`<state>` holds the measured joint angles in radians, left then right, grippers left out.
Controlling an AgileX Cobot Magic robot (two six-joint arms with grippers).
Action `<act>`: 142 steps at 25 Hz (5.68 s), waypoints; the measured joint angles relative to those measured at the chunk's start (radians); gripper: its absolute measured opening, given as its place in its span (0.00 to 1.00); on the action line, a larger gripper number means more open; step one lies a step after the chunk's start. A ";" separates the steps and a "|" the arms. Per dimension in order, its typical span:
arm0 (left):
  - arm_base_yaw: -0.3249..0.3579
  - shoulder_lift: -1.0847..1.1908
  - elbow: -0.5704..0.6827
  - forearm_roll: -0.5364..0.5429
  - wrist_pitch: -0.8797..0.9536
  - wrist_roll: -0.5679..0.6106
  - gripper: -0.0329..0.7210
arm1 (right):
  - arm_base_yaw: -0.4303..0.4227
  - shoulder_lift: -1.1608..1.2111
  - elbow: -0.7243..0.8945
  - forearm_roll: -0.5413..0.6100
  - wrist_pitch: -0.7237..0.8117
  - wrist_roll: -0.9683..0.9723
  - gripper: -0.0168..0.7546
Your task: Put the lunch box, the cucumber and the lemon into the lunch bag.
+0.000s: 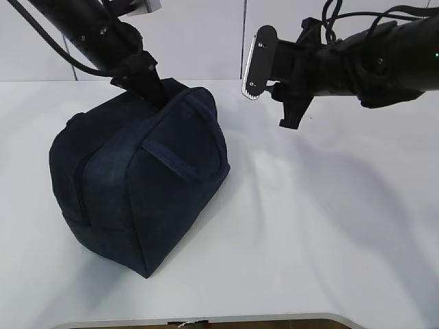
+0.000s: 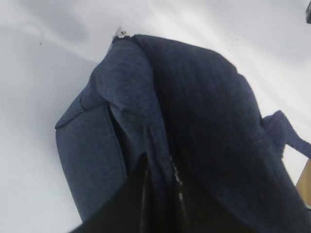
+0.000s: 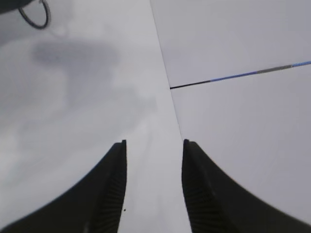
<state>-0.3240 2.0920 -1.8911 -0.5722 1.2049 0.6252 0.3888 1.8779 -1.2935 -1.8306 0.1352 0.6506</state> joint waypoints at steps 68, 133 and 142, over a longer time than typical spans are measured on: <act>0.000 -0.108 0.000 0.267 0.023 -0.407 0.59 | 0.232 -0.035 -0.409 1.664 1.091 -0.494 0.43; 0.000 -1.448 0.829 0.403 0.055 -0.446 0.38 | 0.232 -1.078 0.267 1.701 1.029 -0.615 0.43; 0.000 -1.636 0.949 0.393 0.058 -0.446 0.37 | 0.232 -1.352 0.426 1.698 0.989 -0.628 0.43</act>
<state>-0.3240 0.4559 -0.9420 -0.1793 1.2628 0.1790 0.6204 0.5262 -0.8675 -0.1321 1.1240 0.0226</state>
